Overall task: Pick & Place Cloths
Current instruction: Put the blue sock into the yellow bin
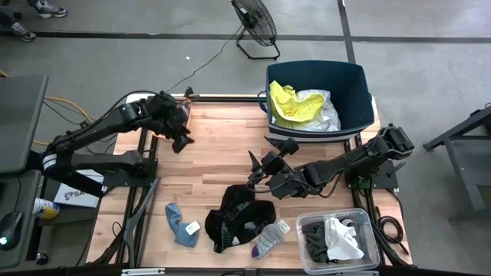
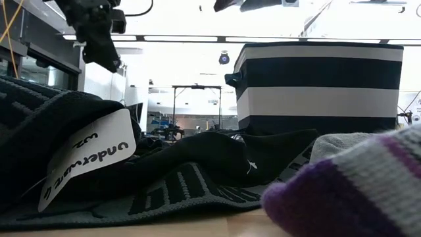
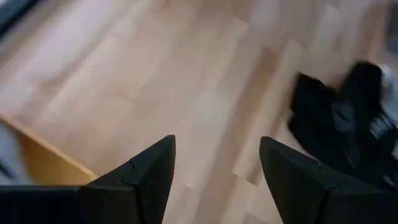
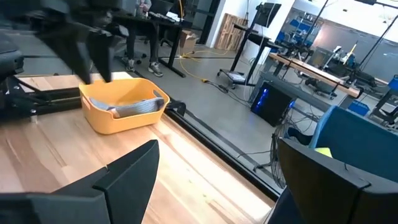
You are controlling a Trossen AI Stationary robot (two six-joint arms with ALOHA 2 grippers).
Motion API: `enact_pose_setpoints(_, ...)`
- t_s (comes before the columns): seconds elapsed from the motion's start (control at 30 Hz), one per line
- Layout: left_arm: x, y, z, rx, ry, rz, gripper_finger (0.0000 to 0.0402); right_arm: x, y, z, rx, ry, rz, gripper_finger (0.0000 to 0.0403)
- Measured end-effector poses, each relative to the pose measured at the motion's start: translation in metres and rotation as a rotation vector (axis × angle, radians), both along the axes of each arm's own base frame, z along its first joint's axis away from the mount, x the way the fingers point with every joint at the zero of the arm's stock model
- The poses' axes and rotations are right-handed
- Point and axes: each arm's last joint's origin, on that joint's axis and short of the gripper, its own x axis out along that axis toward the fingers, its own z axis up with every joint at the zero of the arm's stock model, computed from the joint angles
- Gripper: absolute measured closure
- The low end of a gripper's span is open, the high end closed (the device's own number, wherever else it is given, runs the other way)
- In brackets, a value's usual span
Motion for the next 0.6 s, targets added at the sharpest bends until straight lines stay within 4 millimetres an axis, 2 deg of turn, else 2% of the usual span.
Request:
enact_pose_setpoints(0.23, 0.01, -0.035, -0.003, -0.088, 0.049, -0.145, 0.0172, 0.0, 0.001, -0.001, 0.011, 0.012, 0.031, 0.0082)
enact_pose_setpoints(0.6, 0.012, -0.092, -0.009, -0.198, 0.172, -0.183, 0.0172, 0.0, 0.001, -0.001, 0.006, 0.024, 0.034, 0.0082)
